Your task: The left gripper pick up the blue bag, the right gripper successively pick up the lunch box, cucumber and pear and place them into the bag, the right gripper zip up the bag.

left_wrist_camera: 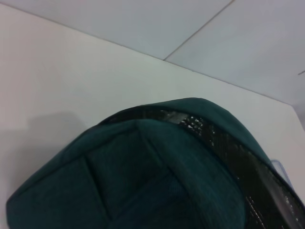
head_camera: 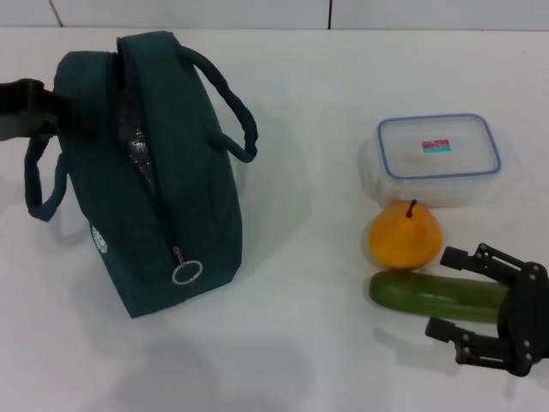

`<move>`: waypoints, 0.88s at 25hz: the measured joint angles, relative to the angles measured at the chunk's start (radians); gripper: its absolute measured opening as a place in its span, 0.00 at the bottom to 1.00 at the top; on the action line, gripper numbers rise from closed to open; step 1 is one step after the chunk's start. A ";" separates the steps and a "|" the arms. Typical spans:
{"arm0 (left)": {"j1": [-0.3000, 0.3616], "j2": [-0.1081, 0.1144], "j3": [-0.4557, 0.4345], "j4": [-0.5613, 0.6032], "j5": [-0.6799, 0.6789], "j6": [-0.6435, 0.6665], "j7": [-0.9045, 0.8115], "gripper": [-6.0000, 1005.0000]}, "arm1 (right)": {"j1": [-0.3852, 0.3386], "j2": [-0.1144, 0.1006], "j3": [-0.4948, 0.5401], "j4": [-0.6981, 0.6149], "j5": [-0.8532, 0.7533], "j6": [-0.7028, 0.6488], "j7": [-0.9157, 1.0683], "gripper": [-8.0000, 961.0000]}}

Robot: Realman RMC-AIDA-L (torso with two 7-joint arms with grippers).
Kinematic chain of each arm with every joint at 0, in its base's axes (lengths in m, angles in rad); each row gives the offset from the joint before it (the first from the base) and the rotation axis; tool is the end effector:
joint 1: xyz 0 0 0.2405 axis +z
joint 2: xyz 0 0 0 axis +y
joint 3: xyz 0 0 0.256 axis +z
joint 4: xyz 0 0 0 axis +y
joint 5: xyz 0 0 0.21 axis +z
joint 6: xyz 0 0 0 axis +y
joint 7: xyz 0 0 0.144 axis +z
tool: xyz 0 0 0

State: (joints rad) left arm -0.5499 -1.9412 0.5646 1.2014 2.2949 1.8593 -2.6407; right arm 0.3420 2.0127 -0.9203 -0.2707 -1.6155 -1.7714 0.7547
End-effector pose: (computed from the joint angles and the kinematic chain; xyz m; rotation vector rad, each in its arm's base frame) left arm -0.2547 0.3368 0.1414 -2.2256 -1.7561 -0.3882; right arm 0.2934 0.2309 -0.0226 -2.6463 0.2858 1.0995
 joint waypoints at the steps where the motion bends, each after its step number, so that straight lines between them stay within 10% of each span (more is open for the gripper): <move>1: 0.000 0.001 0.000 0.000 0.000 0.000 -0.004 0.32 | 0.000 0.000 0.000 0.004 0.005 -0.001 0.000 0.89; 10: 0.000 0.022 -0.003 -0.037 -0.076 0.020 -0.026 0.05 | -0.007 0.000 0.000 0.050 0.182 -0.023 0.098 0.89; 22: 0.001 0.037 -0.001 -0.092 -0.195 0.051 -0.023 0.05 | -0.055 -0.006 0.002 0.218 0.716 0.023 0.715 0.89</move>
State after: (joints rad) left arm -0.5492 -1.9037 0.5637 1.1098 2.1003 1.9098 -2.6638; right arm 0.2865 2.0064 -0.9187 -0.0525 -0.8991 -1.7483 1.4700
